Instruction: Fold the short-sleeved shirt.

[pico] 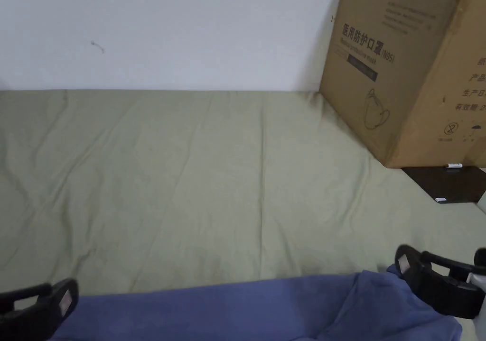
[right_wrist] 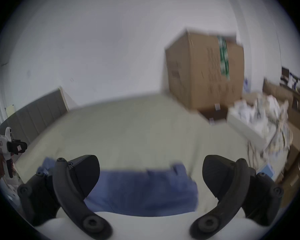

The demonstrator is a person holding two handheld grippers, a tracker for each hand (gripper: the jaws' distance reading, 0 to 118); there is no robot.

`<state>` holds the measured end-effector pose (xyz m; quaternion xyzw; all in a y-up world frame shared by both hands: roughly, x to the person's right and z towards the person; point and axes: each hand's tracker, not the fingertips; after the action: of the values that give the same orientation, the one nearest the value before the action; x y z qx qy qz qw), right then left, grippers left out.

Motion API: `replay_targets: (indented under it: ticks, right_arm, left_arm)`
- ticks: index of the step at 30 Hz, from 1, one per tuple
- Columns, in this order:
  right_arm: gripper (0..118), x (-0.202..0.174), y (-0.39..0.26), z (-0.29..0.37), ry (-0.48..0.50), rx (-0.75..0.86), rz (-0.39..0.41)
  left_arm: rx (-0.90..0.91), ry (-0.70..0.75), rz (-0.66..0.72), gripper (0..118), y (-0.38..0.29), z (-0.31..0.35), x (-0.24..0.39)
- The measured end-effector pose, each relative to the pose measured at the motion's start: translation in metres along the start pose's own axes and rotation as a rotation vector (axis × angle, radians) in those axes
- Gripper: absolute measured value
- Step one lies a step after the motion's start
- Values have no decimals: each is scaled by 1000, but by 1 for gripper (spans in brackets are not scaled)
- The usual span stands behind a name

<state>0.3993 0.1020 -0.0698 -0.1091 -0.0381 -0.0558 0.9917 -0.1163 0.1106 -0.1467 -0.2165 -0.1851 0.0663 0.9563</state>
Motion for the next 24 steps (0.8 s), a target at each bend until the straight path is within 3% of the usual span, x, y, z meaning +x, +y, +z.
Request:
replay_targets:
  ticks: [2, 3, 5, 6, 7, 8, 9, 11, 14, 16, 19, 21, 22, 23, 24]
  right_arm:
    - [116, -35, 6, 5, -3, 111, 56]
    - [110, -55, 8, 16, -4, 146, 80]
    - [77, -85, -1, 25, -76, 301, 80]
    - [64, -98, -4, 27, -121, 337, 71]
    - [64, -106, -3, 32, -132, 353, 64]
    - [14, -111, -3, 29, -106, 323, 60]
    - [0, -112, -5, 27, -69, 294, 2]
    - [0, -108, 1, 24, -8, 242, -15]
    - [0, -104, 3, 25, -36, 215, 1]
    - [0, -97, 9, 30, -43, 195, -19]
    - [0, -90, 13, 40, -36, 157, -41]
    - [0, -86, 12, 44, -22, 111, -18]
    - [0, -85, 11, 46, -18, 101, -6]
    - [0, -88, 10, 46, -11, 89, 3]
    - [0, -87, 8, 46, -1, 77, 7]
  left_arm:
    - [157, 85, -24, 113, 2, 10, 27]
    - [250, 123, -51, 99, 0, 15, 42]
    - [407, 170, -68, 54, -8, 25, 66]
    - [442, 193, -58, 42, -14, 26, 71]
    - [445, 202, -51, 42, -14, 27, 78]
    - [429, 211, -42, 6, -14, 28, 84]
    - [439, 200, -31, 0, -15, 32, 86]
    - [437, 160, -38, 0, -12, 38, 85]
    - [404, 223, -133, 0, -4, 42, 76]
    - [264, 133, -109, 0, 6, 41, 50]
    - [-94, -93, 92, 0, 9, 18, -12]
    - [-265, -199, 335, 1, -8, -1, -62]
    - [-299, -214, 420, 10, -18, -8, -81]
    - [-323, -211, 492, 36, -29, -13, -102]
    - [-353, -158, 521, 92, -41, -19, -118]
